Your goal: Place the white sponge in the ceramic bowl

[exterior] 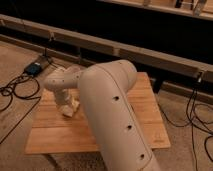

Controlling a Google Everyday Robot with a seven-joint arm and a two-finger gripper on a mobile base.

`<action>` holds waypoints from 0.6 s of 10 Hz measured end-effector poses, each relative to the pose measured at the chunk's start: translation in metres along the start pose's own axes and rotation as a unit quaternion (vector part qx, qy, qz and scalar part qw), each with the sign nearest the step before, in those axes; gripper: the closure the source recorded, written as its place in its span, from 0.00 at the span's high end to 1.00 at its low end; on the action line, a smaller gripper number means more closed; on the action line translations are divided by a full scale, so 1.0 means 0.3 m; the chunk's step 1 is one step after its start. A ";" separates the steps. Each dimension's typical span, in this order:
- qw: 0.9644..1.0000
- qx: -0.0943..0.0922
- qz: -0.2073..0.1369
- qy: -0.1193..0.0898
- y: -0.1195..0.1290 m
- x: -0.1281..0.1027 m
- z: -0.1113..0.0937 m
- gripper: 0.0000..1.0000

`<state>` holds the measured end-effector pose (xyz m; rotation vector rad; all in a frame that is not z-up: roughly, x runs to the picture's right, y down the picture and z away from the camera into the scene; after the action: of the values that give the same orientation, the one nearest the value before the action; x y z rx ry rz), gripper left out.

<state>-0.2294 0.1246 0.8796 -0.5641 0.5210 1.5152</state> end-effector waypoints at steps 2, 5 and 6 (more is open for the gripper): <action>1.000 0.001 0.026 -0.006 -0.012 -0.033 0.004 0.65; 0.998 0.000 0.062 -0.014 -0.021 -0.062 0.018 0.65; 0.997 0.000 0.072 -0.015 -0.026 -0.066 0.024 0.65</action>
<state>-0.2216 0.1141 0.8980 -0.5109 0.5477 1.6585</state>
